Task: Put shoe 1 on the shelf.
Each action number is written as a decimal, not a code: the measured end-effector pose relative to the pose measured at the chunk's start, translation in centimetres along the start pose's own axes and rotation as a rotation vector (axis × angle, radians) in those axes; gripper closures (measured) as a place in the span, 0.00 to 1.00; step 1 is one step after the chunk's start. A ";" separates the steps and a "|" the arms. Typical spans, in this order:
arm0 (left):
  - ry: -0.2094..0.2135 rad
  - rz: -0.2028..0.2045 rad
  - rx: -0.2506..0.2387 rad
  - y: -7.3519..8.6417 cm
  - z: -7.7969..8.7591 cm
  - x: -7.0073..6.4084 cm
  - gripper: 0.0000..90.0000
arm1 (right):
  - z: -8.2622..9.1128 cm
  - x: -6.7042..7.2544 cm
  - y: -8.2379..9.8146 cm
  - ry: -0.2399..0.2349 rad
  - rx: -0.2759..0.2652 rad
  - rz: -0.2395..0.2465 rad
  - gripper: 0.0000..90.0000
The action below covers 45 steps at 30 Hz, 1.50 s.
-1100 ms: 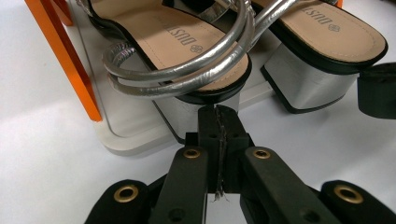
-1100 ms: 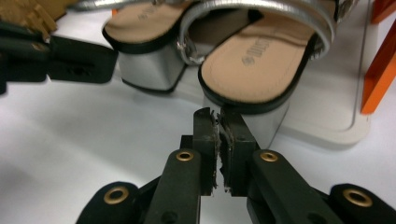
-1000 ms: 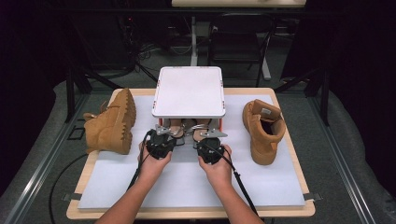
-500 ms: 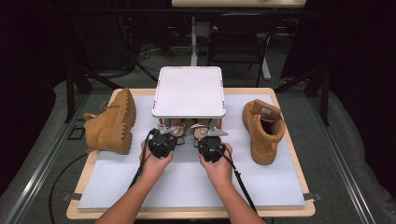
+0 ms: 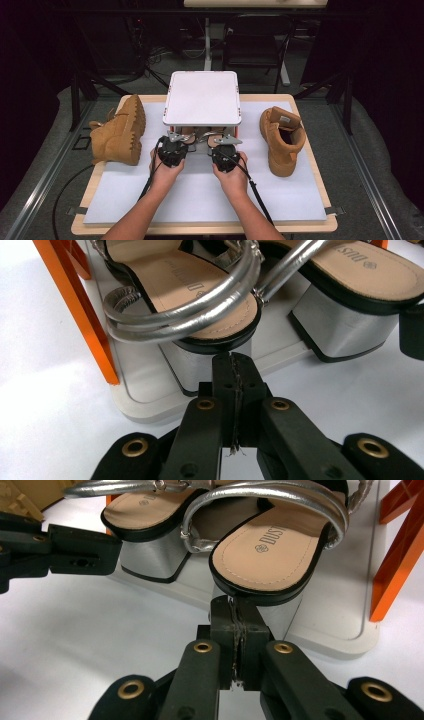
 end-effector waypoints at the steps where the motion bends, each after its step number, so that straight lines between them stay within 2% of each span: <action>1: 0.000 0.001 0.000 0.0 0.0 0.0 1.00 | -0.1 0.0 -0.1 0.005 -0.004 -0.001 0.98; 11: 0.000 -0.001 0.001 0.0 0.0 0.0 1.00 | -1.1 -0.9 -0.4 0.035 0.011 -0.008 0.97; 21: 0.004 0.007 -0.008 0.0 -0.2 0.0 1.00 | -1.5 -0.9 -0.5 0.026 0.008 -0.011 0.95; 24: -0.002 0.005 -0.005 0.1 -0.1 0.0 1.00 | -1.5 -0.8 -0.5 0.025 0.004 -0.009 0.92; 30: 0.029 0.024 0.010 0.2 0.4 0.3 0.95 | -1.0 -0.9 -0.1 0.028 0.009 -0.002 0.86; 35: 0.049 0.022 0.017 0.3 1.1 0.3 0.89 | -0.2 -1.1 0.1 0.015 0.027 0.004 0.79; 40: 0.057 0.004 0.044 0.7 1.5 0.3 0.83 | 0.9 -1.0 0.2 0.013 0.049 0.041 0.73; 45: 0.066 0.004 0.066 1.3 2.0 0.5 0.75 | 2.1 -1.2 0.4 0.014 0.071 0.084 0.67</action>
Point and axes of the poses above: each handheld gripper's, and its own axes: z roughly backward along the jaws, y roughly out of its underside, x roughly to its left, the point moved 2 cm from there along -z, roughly forward along the jaws, and after that the axes turned 7 degrees about z, right-handed, at the moved point
